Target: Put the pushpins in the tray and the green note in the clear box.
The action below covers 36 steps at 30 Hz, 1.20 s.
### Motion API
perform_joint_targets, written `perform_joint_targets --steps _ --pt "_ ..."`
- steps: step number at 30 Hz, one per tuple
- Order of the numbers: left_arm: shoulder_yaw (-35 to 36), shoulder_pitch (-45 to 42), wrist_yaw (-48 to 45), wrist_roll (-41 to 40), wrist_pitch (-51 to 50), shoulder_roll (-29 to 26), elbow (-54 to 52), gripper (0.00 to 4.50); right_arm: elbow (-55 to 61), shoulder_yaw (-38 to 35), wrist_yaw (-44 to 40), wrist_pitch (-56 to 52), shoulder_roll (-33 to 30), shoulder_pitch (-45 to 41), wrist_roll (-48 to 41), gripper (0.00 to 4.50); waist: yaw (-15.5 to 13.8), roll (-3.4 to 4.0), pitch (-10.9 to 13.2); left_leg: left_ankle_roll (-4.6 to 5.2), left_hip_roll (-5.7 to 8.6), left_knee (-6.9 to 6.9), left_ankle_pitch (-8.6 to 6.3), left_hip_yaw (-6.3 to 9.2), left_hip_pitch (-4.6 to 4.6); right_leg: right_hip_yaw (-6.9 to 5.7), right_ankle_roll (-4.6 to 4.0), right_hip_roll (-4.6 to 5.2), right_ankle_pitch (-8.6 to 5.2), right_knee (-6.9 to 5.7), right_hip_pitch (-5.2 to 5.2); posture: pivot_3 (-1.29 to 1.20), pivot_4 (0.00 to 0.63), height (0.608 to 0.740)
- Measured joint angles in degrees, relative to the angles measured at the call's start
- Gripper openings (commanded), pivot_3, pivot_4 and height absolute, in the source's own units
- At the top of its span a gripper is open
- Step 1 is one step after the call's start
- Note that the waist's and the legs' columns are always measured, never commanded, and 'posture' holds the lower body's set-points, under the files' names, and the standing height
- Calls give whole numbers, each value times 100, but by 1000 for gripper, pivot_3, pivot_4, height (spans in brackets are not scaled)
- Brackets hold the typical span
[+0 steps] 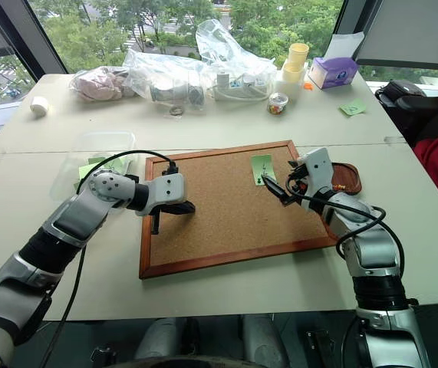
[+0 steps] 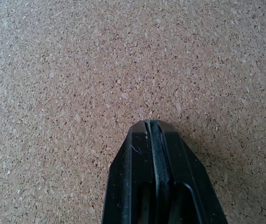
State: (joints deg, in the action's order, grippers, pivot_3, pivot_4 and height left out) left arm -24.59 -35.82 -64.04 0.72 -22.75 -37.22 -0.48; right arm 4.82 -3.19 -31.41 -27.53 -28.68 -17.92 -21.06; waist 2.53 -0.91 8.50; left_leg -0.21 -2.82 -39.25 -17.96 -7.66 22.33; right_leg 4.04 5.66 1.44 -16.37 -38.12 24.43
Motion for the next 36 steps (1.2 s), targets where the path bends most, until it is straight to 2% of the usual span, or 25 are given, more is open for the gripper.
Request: perform_joint_targets --steps 6,14,17,24,36 --pt "4 -14 7 0 5 21 34 0 -291 336 -7 -53 382 -359 96 4454 -3 0 0 0 1 -1 0 0 -1 -1 0 0 0 -2 0 0 150 738" --pt "16 18 47 0 -31 26 -8 0 -919 568 -54 -47 532 -599 386 4454 -1 -1 -1 -2 1 -1 1 -1 0 -1 0 1 0 -1 0 0 150 738" --pt "26 35 56 0 -48 24 -28 0 -1109 602 -59 34 540 -619 479 3680 0 -1 -1 -2 2 -1 1 -1 -1 -1 0 0 0 -1 0 0 150 738" --pt "64 83 79 0 -42 25 -48 0 -1234 602 -168 295 513 -558 751 156 4 -3 -2 -2 1 -1 1 -1 -1 -1 0 -1 0 -1 0 0 150 738" --pt "67 73 61 0 68 28 39 0 -1246 525 -164 477 551 -511 882 64 4 -3 -4 -2 1 -1 1 -1 -2 -1 0 -1 0 -1 -1 0 150 738"
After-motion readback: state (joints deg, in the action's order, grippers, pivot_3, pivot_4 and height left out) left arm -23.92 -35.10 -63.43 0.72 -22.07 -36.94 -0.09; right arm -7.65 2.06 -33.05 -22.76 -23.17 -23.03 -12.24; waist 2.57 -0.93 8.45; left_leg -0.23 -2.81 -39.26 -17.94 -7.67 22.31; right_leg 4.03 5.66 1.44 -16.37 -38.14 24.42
